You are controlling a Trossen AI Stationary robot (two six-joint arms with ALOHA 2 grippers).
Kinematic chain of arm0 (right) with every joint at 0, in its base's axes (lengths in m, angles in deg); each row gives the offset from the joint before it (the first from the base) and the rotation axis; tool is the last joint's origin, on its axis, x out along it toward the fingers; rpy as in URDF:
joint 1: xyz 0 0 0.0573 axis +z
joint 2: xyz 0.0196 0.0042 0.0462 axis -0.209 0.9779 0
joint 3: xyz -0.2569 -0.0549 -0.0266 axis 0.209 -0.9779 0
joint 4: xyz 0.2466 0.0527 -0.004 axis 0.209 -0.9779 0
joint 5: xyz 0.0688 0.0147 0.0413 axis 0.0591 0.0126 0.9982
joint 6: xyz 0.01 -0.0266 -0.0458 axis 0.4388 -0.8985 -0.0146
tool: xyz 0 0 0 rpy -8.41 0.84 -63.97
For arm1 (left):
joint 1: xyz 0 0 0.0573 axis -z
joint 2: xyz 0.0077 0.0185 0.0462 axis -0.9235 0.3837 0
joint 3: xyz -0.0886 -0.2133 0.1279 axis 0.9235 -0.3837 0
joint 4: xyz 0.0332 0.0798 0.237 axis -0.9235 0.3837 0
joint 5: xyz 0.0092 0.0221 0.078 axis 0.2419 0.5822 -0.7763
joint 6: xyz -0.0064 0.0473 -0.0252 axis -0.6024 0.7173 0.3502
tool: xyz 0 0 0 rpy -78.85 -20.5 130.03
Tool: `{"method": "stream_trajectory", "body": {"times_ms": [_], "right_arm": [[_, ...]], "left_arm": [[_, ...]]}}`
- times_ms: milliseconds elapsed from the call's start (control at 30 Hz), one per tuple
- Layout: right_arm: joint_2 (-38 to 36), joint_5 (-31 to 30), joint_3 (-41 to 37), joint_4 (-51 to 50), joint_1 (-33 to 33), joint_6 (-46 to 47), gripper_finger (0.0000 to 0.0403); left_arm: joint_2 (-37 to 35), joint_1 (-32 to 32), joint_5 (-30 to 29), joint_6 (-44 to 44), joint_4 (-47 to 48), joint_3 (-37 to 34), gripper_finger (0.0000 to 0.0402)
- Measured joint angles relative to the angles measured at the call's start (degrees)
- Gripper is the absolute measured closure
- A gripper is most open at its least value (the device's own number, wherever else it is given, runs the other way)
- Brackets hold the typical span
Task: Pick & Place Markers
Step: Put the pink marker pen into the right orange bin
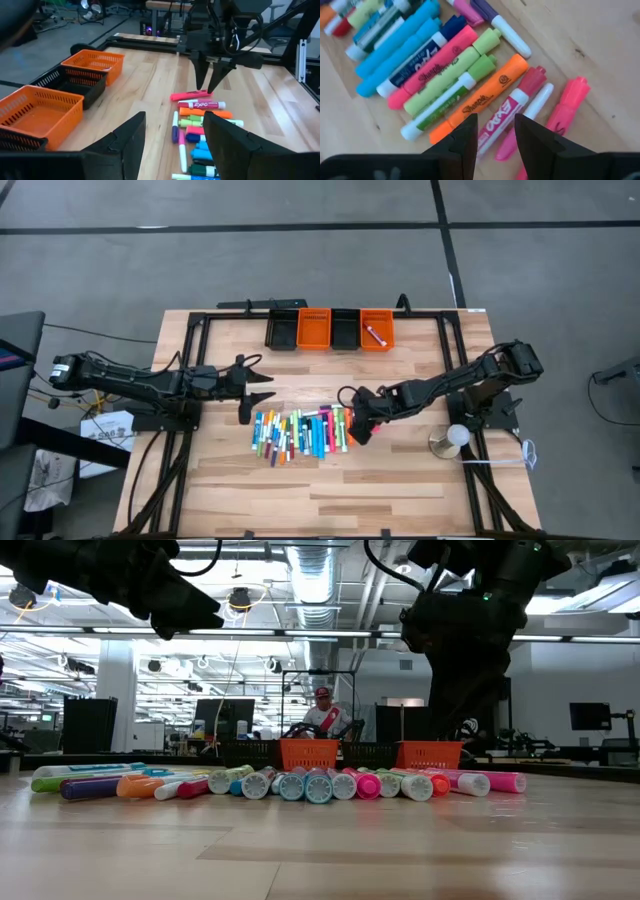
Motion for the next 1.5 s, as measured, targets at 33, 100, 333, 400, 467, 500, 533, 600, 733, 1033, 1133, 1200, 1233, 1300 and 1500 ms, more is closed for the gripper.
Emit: {"method": "stream_trajectory", "body": {"times_ms": [33,100,333,400,467,500,533,600,733,1033,1133,1200,1233,1300,1500], "right_arm": [[0.0,-0.5,0.0,0.3,0.2,1.1,0.0283],[0.0,-1.5,0.0,1.0,0.9,2.0,0.0283],[0.0,-7.6,0.0,3.0,4.0,2.5,0.0283],[0.0,-9.0,0.0,3.0,4.5,2.5,0.0283],[0.0,-10.1,0.0,3.0,4.8,2.9,0.0283],[0.5,-10.5,0.0,3.2,5.1,3.2,0.0283],[1.2,-10.6,0.0,3.7,5.2,3.8,0.0283],[2.7,-10.4,-0.1,3.4,5.7,4.0,0.0283],[6.6,-10.1,-0.1,4.1,5.9,4.1,0.0283],[7.5,-8.7,0.0,4.7,5.8,4.1,0.0283],[8.0,-8.7,0.0,4.7,5.7,4.1,0.0283],[8.6,-9.1,0.1,4.7,5.8,4.0,0.0283],[9.0,-9.0,0.1,4.7,5.8,4.0,0.0283],[10.2,-8.6,0.3,5.3,5.7,4.0,0.0283],[12.5,-7.8,0.2,4.7,5.8,4.0,0.0283]], "left_arm": [[0.0,0.0,0.0,0.0,0.0,0.0,0.0206],[0.0,0.0,0.0,-0.1,0.0,0.0,0.0206],[0.0,0.0,0.0,-0.2,0.0,0.0,0.0206],[0.0,0.0,0.0,-0.2,0.0,0.0,0.0206],[0.0,0.0,0.0,-0.2,0.0,0.0,0.0206],[0.0,0.0,0.0,-0.6,0.0,0.0,0.0206],[0.0,0.0,0.0,-1.1,0.0,0.0,0.0206],[0.0,0.0,0.0,-1.4,0.1,0.0,0.0206],[0.0,0.0,0.0,-1.5,0.1,0.0,0.0206],[0.0,0.0,0.0,-1.5,0.2,0.0,0.0206],[0.0,0.0,0.0,-1.5,0.3,0.0,0.0206],[0.0,0.0,0.0,-1.5,0.3,0.0,0.0206],[0.0,0.0,0.0,-1.5,0.3,0.0,0.0206],[0.0,0.0,0.0,-1.5,0.3,0.0,0.0206],[0.0,0.0,0.0,-1.5,0.5,0.0,0.0206]]}}
